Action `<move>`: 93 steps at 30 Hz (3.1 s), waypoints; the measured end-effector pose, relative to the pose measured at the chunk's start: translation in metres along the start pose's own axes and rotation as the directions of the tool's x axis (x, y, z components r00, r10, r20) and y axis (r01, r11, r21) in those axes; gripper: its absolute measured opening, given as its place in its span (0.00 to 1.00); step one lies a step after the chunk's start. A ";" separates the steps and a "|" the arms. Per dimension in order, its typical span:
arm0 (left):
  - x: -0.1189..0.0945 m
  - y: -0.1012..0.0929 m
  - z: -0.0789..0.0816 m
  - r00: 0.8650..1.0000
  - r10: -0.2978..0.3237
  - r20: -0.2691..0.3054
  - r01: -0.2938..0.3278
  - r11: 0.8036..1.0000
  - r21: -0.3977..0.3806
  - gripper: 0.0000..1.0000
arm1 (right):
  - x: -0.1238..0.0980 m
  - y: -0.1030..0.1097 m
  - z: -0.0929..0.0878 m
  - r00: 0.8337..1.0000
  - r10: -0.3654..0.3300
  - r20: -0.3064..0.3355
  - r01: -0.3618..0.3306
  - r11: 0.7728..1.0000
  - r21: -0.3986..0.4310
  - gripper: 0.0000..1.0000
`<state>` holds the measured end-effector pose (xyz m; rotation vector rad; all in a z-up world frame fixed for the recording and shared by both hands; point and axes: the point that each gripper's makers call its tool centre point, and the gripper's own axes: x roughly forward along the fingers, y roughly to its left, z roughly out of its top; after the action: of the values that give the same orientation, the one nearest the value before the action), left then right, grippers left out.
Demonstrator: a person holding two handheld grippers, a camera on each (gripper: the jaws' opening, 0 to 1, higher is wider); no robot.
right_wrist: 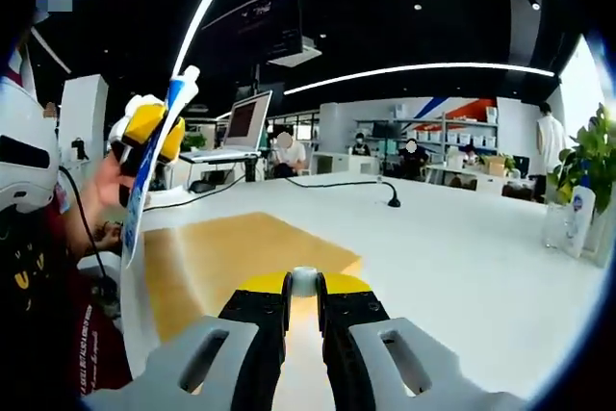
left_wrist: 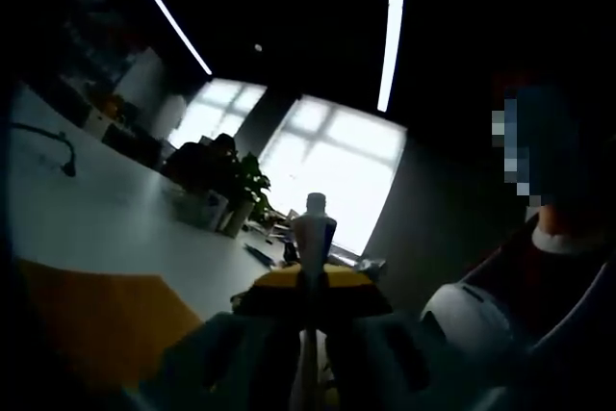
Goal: Pick up the toothpaste unscrew the cap squeeze it onto the small board screw the cap back on and return it to the table
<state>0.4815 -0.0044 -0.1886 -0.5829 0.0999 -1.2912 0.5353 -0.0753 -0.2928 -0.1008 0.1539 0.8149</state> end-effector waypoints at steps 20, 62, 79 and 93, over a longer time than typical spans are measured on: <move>-0.003 0.001 -0.002 1.000 0.002 -0.009 -0.002 1.000 -0.005 0.05 | 0.006 -0.003 -0.025 0.996 -0.059 -0.067 0.063 0.997 0.052 0.10; -0.009 0.014 -0.003 1.000 0.026 -0.011 -0.027 0.999 -0.027 0.05 | 0.023 -0.003 -0.053 0.983 -0.054 -0.175 0.057 0.998 0.011 0.10; -0.008 0.014 -0.004 1.000 0.025 -0.011 -0.026 0.999 -0.029 0.05 | 0.020 -0.003 -0.057 0.981 -0.059 -0.187 0.066 0.997 0.028 0.10; -0.010 0.014 -0.003 1.000 0.026 -0.011 -0.026 0.999 -0.030 0.05 | 0.019 -0.005 -0.058 0.980 -0.059 -0.192 0.072 0.995 0.065 0.11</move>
<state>0.4900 0.0055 -0.2005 -0.5985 0.1351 -1.2696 0.5463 -0.0742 -0.3535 -0.1155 0.3582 0.7323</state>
